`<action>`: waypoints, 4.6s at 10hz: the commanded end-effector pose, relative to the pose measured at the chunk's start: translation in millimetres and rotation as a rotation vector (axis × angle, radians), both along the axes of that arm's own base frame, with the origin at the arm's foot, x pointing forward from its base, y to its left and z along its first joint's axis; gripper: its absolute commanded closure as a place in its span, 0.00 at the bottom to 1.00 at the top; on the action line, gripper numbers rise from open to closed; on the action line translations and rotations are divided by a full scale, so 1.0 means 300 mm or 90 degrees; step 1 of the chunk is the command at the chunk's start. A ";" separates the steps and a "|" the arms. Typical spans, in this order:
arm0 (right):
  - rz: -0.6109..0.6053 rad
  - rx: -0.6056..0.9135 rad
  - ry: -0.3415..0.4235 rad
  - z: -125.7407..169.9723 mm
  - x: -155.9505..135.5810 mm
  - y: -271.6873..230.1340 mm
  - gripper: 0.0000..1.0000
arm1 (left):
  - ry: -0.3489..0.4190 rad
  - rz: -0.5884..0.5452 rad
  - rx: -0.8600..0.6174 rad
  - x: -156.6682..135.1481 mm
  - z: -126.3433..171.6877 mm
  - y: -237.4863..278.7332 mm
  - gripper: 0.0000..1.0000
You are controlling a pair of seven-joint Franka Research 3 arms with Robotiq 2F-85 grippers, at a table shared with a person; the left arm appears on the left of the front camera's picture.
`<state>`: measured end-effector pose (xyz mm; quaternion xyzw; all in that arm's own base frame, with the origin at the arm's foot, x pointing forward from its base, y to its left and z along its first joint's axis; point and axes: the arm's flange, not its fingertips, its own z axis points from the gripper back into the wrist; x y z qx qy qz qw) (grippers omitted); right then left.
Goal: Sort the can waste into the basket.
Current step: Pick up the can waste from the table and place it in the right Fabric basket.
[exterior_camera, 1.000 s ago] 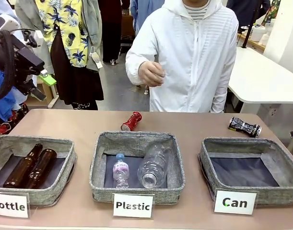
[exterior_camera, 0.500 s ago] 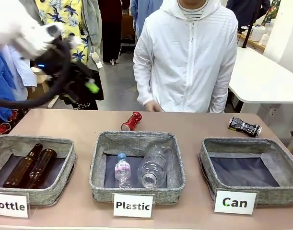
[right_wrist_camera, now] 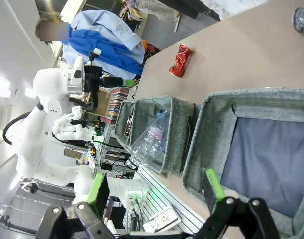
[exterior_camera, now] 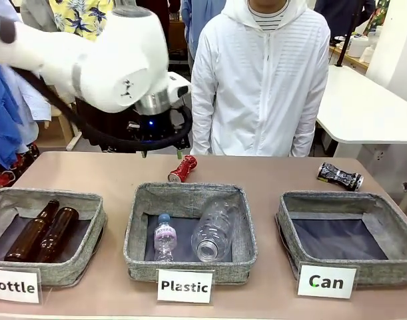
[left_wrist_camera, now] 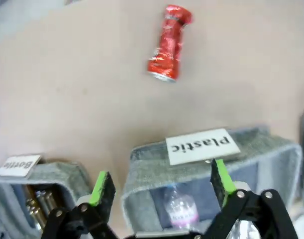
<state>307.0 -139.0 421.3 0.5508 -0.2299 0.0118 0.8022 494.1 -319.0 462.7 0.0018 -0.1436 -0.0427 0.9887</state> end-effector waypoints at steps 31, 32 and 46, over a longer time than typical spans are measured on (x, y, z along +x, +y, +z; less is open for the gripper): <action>-0.003 0.012 -0.024 0.003 0.012 0.000 0.00 | 0.080 -0.290 -0.018 0.470 -0.301 -0.037 0.00; -0.003 0.012 -0.024 0.003 0.012 0.000 0.00 | 0.081 -0.289 -0.013 0.478 -0.305 -0.035 0.00; -0.003 0.012 -0.024 0.003 0.012 0.000 0.00 | 0.154 -0.262 -0.019 0.708 -0.555 -0.092 0.00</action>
